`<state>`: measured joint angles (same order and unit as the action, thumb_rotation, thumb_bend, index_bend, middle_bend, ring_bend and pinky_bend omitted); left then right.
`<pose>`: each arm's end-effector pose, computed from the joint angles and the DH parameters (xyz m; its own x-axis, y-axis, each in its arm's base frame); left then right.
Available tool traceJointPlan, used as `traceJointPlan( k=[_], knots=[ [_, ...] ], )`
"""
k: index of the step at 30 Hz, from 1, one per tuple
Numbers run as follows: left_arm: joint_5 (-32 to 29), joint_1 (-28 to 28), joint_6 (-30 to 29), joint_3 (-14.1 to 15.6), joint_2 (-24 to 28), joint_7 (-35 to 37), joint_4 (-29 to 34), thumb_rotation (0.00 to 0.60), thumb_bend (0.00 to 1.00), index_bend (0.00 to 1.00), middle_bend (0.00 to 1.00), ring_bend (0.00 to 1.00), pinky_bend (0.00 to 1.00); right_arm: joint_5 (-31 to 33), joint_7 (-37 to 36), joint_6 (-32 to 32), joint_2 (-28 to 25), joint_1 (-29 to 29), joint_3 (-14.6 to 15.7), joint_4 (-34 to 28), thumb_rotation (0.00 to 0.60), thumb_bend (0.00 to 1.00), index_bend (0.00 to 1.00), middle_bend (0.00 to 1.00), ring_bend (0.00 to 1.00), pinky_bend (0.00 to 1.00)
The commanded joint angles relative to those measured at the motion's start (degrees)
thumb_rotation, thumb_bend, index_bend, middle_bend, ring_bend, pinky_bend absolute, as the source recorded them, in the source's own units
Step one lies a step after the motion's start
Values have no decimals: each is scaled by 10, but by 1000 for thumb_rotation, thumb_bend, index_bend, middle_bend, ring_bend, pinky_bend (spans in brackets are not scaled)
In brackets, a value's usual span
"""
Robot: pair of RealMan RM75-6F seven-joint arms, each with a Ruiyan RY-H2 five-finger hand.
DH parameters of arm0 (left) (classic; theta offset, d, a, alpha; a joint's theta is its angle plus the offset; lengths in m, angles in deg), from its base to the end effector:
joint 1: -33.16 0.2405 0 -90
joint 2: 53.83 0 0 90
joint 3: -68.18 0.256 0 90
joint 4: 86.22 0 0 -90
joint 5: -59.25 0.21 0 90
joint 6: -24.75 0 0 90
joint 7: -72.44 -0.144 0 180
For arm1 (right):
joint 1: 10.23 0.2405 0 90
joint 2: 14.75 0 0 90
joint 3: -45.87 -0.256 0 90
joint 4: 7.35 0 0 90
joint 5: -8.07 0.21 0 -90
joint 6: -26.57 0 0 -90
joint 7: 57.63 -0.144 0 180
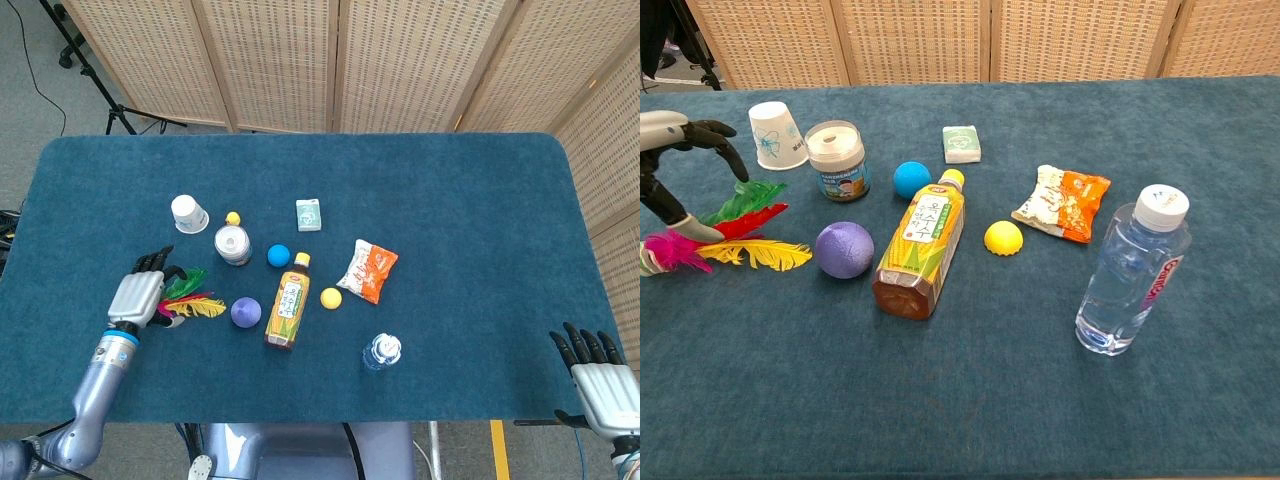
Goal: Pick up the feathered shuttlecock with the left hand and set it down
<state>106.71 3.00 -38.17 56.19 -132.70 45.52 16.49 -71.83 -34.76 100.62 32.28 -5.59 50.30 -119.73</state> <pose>-0.2047 0.2950 0.0375 0.2655 0.3412 0.9017 0.9587 0.0055 -0.2844 -0.2940 -0.1416 0.1827 0.6391 -0.3391 0.6904 -0.7345 -0.0026 0.6786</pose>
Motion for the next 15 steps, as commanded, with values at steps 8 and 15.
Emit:
traceJointPlan(
  k=[8, 15],
  knots=[
    [8, -23, -33, 13, -69, -14, -38, 600, 175, 460, 0, 0, 0, 2, -21, -2, -6, 1, -4, 7, 600, 0, 0, 0, 0, 0],
    [24, -26, -46, 19, -76, -21, -52, 600, 188, 496, 0, 0, 0, 1, -20, -7, -4, 2, -3, 9, 600, 0, 0, 0, 0, 0]
  ],
)
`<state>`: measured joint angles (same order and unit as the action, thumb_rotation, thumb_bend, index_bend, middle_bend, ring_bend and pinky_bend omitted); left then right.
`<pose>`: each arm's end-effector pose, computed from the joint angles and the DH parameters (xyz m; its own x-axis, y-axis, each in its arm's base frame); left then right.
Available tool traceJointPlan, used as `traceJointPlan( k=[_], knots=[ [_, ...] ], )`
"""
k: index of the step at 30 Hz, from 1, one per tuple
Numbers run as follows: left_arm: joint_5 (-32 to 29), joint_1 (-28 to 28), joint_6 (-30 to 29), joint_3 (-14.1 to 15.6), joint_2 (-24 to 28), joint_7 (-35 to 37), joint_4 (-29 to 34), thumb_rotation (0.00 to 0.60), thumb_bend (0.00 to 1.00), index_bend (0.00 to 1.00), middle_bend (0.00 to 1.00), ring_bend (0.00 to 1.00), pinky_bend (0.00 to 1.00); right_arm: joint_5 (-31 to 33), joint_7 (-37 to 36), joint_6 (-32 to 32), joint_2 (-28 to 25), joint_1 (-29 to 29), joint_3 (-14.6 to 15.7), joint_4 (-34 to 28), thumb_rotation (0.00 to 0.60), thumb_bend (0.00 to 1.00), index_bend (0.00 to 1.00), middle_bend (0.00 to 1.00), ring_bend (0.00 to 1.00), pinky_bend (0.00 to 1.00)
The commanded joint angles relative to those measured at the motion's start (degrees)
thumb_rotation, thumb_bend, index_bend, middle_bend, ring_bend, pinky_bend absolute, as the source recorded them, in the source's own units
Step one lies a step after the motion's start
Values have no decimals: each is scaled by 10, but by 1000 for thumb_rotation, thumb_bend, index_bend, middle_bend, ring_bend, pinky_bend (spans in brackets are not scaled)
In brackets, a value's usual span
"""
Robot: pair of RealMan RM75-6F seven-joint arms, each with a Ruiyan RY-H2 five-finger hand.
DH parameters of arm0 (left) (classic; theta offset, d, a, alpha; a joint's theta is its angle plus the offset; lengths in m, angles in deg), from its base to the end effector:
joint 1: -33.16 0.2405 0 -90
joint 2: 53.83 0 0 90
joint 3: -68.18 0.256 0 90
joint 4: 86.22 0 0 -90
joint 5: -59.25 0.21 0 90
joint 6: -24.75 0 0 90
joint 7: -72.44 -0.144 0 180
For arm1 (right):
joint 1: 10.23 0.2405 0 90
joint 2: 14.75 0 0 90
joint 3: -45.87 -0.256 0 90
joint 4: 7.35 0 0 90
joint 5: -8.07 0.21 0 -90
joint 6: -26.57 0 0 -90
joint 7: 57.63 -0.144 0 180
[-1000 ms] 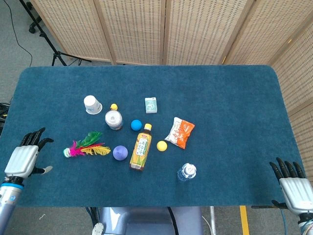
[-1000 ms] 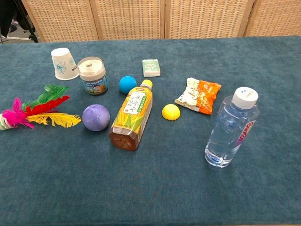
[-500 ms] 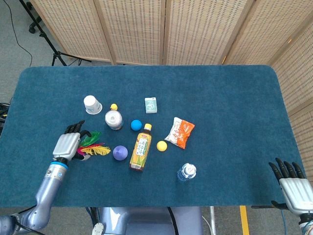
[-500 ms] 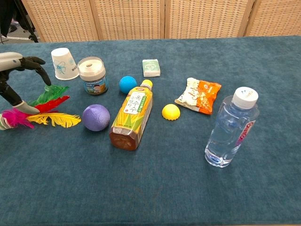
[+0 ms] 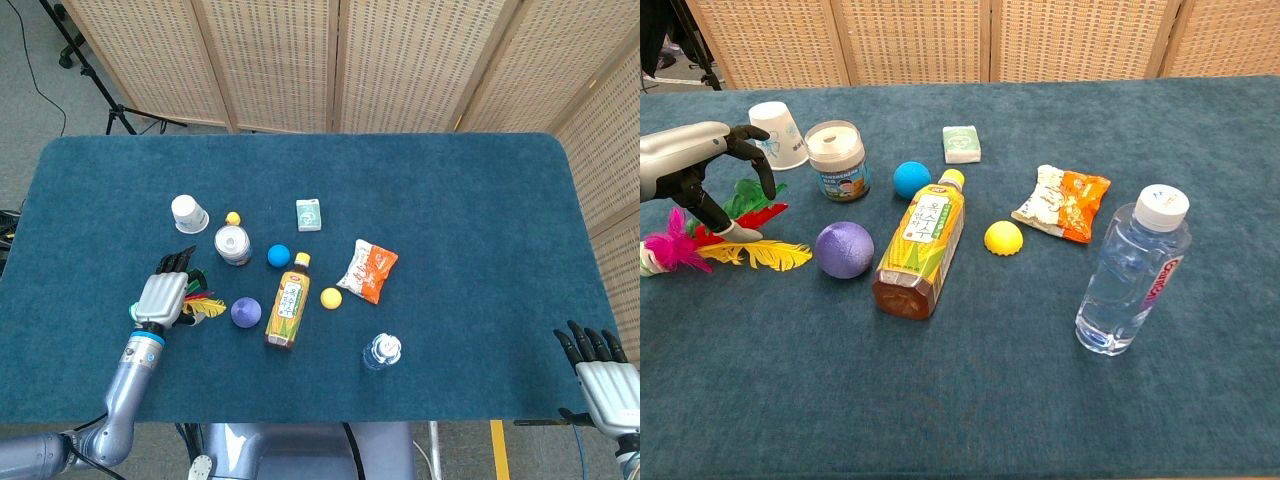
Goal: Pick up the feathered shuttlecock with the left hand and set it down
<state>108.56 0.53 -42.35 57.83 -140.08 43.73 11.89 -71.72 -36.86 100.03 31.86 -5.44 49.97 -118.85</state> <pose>-0.1894 0.2976 0.0079 0.2962 0.3036 0.9056 0.9535 -0.0383 -0.2990 -0.2976 -0.1435 0.1860 0.6272 -0.3403 0.7005 -0.7435 0.0061 0.6687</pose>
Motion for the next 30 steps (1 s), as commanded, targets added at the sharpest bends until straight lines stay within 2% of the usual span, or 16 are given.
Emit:
traceJointPlan(
  k=[1, 15, 21, 30],
  knots=[
    [7, -1, -6, 3, -3, -4, -8, 600, 192, 499, 0, 0, 0, 0, 2, -1, 1, 0, 0, 0, 600, 0, 0, 0, 0, 0],
    [8, -4, -2, 6, -29, 4, -56, 600, 255, 562, 0, 0, 0, 3, 7, -1, 3, -1, 0, 0, 600, 0, 0, 0, 0, 0],
    [17, -4, 3, 7, -45, 19, -81, 600, 320, 601, 0, 0, 0, 4, 5, 0, 2, -1, -2, 1, 600, 0, 0, 0, 0, 0],
    [37, -1, -4, 3, -48, 34, -83, 600, 374, 631, 0, 0, 0, 5, 7, -3, 4, 0, -1, 2, 600, 0, 0, 0, 0, 0]
  ],
)
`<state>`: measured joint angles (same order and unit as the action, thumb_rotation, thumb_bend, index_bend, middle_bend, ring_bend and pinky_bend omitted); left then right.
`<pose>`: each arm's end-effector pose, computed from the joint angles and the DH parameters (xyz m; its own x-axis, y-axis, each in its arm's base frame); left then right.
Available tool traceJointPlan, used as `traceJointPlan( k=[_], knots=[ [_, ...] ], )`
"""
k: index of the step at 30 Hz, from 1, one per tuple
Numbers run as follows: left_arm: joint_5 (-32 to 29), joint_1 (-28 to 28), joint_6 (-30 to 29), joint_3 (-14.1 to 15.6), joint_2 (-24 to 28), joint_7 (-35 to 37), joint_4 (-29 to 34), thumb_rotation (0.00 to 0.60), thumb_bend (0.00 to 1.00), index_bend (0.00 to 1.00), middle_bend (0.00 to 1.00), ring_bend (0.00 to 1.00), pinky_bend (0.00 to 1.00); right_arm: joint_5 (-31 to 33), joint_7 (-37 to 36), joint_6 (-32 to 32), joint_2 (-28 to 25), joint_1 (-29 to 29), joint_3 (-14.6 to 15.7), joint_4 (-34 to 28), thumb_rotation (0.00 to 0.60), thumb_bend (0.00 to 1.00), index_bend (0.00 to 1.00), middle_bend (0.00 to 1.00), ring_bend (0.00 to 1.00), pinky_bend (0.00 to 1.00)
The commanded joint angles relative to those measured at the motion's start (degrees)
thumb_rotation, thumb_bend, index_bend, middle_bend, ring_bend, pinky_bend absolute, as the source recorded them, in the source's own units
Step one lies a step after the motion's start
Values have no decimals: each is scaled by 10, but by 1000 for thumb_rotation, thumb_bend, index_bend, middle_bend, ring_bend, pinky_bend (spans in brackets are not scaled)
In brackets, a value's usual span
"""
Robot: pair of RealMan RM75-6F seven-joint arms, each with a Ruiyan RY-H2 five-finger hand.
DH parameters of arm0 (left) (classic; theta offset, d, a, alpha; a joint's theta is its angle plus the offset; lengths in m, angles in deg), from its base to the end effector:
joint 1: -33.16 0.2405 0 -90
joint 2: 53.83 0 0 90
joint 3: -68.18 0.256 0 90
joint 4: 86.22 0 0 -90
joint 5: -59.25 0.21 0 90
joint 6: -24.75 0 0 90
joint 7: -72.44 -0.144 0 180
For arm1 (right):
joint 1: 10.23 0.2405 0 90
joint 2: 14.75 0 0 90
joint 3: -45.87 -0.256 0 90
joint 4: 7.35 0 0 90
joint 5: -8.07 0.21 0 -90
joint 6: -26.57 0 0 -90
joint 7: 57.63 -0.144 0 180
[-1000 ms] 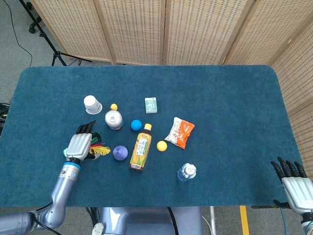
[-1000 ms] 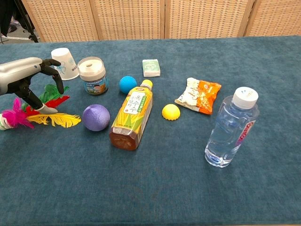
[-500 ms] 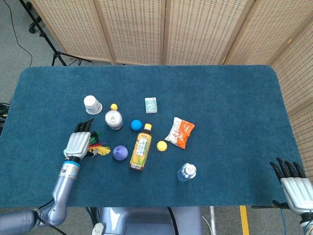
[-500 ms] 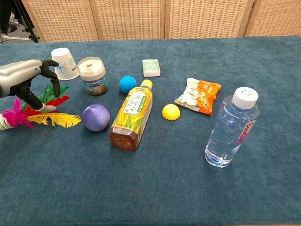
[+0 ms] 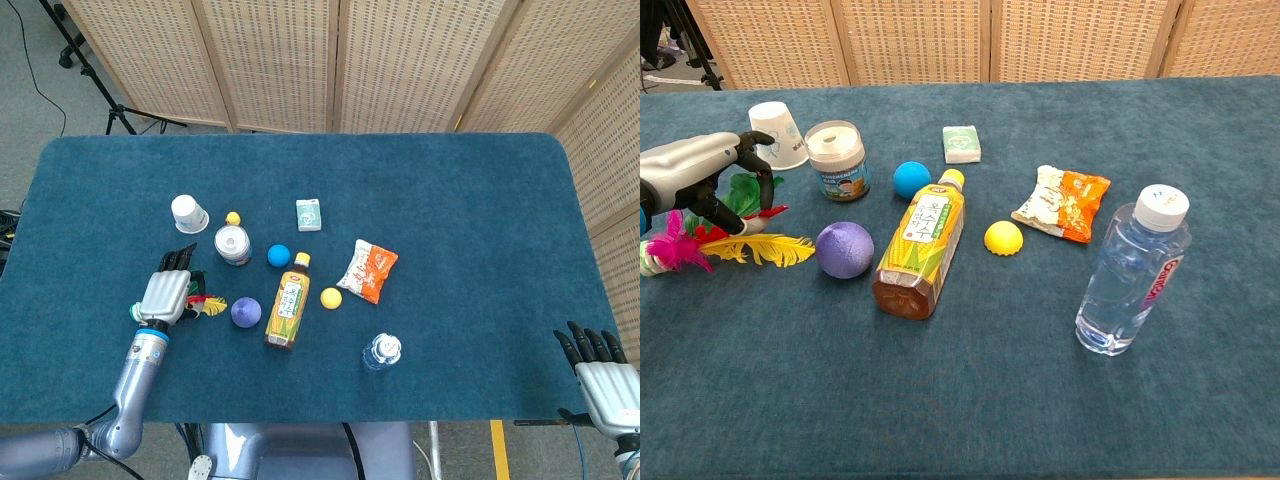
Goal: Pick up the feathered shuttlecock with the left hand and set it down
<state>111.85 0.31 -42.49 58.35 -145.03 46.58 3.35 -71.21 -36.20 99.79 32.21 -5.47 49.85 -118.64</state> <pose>-0.1992 0.3062 -0.0097 0.3153 0.2631 0.9118 0.9481 -0.0454 -0.3148 -0.2993 -0.1436 0.1846 0.6308 -0.3455 0.6948 -0.7381 0.0090 0.6746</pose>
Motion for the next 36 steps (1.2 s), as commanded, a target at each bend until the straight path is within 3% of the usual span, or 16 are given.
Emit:
traceJointPlan(
  k=[1, 21, 30, 36],
  knots=[
    [8, 2, -5, -3, 3, 7, 5, 600, 374, 633, 0, 0, 0, 0, 0, 0, 0, 0, 0, 0, 600, 0, 0, 0, 0, 0],
    [88, 20, -65, -30, 71, 38, 107, 600, 375, 643, 0, 0, 0, -7, 9, 4, 6, -2, 2, 1, 600, 0, 0, 0, 0, 0],
    [125, 35, -82, -22, 86, 64, 113, 600, 375, 643, 0, 0, 0, -7, 15, 2, 9, -2, 4, 1, 600, 0, 0, 0, 0, 0],
    [143, 55, -84, 3, 105, 73, 120, 600, 373, 643, 0, 0, 0, -5, 16, 4, 10, -2, 2, 1, 600, 0, 0, 0, 0, 0]
  ],
)
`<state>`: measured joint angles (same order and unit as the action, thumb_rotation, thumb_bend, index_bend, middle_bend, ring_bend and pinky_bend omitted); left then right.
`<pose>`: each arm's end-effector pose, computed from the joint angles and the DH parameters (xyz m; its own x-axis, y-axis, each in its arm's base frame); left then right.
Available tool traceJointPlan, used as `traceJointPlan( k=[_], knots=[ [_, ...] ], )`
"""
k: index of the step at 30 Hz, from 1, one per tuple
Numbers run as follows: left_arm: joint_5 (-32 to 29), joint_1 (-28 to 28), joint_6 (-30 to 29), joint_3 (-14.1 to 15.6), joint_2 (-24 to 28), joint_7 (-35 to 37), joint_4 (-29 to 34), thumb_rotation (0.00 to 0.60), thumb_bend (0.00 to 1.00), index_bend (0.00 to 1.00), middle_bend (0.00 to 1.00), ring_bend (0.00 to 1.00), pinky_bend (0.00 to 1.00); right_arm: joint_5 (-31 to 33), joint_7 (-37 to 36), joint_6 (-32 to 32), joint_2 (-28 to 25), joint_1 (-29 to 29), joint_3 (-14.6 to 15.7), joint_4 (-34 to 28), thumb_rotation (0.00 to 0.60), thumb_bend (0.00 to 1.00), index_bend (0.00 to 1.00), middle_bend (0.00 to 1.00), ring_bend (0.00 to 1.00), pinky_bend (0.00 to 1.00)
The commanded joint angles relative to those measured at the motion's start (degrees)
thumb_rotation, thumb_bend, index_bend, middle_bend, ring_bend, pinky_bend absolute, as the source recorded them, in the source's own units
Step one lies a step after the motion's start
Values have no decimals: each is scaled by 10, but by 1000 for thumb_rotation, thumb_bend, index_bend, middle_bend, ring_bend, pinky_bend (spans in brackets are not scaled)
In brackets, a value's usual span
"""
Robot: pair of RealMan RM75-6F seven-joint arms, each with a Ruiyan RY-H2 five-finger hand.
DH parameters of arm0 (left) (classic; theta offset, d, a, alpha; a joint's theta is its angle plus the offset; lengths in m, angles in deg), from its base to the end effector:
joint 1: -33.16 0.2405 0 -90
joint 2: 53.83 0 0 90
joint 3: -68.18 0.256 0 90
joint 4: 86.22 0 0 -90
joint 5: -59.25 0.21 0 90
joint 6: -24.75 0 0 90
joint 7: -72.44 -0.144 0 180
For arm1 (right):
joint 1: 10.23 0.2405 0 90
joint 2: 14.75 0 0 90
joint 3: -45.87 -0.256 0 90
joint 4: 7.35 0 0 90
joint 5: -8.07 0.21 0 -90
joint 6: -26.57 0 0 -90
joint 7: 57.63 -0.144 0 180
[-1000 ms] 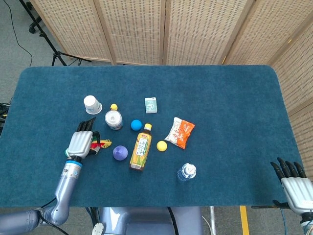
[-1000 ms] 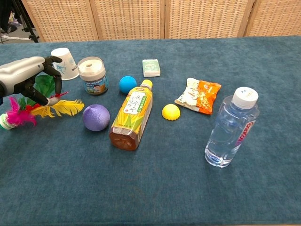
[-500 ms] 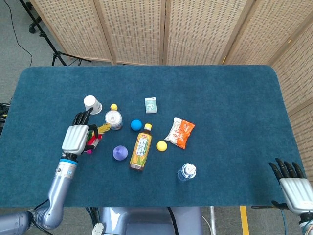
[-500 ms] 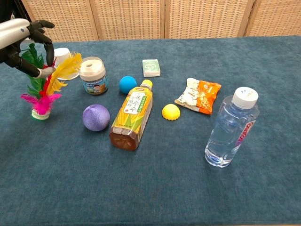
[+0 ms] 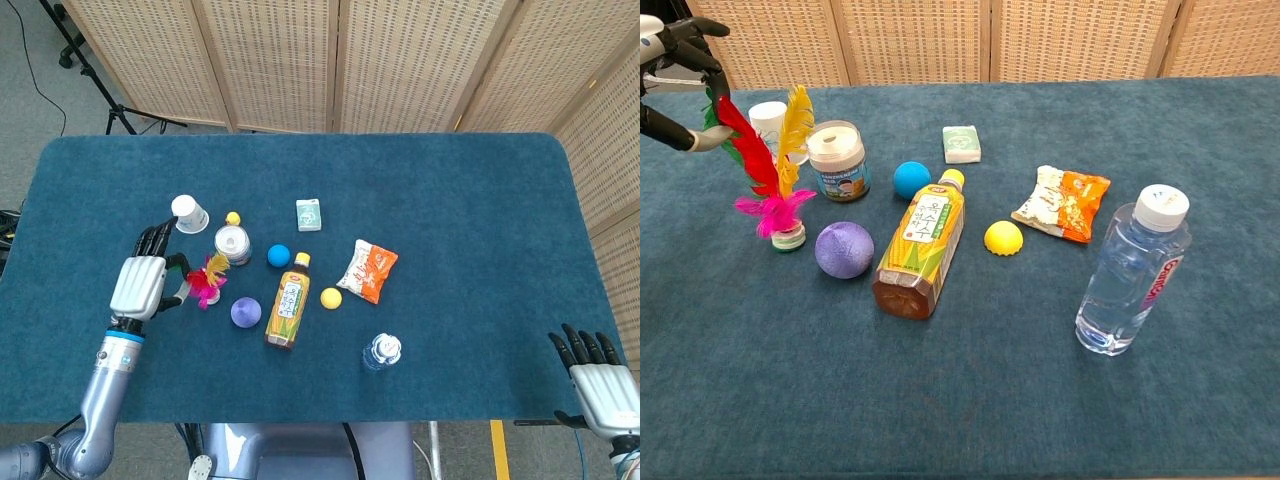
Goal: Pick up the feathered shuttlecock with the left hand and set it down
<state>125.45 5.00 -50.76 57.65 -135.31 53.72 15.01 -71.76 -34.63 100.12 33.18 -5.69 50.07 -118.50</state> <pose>-0.1780 0.2898 0.0573 0.2222 0.0729 0.9723 0.9667 -0.1463 -0.2099 -0.2983 -0.1419 0.1796 0.6431 -0.3441 0.6842 -0.7300 -0.0055 0.6834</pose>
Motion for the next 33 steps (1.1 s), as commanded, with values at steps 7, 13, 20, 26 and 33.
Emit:
traceJointPlan(
  k=[7, 13, 20, 26, 33],
  knots=[
    [18, 19, 0, 14, 20, 24, 6, 600, 311, 463, 0, 0, 0, -3, 5, 1, 3, -1, 1, 1, 600, 0, 0, 0, 0, 0],
    [44, 22, -13, 1, 43, 39, 39, 600, 189, 136, 0, 0, 0, -3, 8, 1, 8, -1, 1, 3, 600, 0, 0, 0, 0, 0],
    [100, 39, -20, 14, 100, 81, 94, 600, 5, 0, 0, 0, 0, -5, 10, 4, 8, -1, 1, 3, 600, 0, 0, 0, 0, 0],
    [181, 71, -21, 75, 182, 60, 84, 600, 0, 0, 0, 0, 0, -1, 7, 4, 6, -1, -1, 2, 600, 0, 0, 0, 0, 0],
    [223, 141, -40, 168, 229, -65, 52, 600, 0, 0, 0, 0, 0, 10, 9, 6, 3, -1, -6, 2, 600, 0, 0, 0, 0, 0]
  ],
)
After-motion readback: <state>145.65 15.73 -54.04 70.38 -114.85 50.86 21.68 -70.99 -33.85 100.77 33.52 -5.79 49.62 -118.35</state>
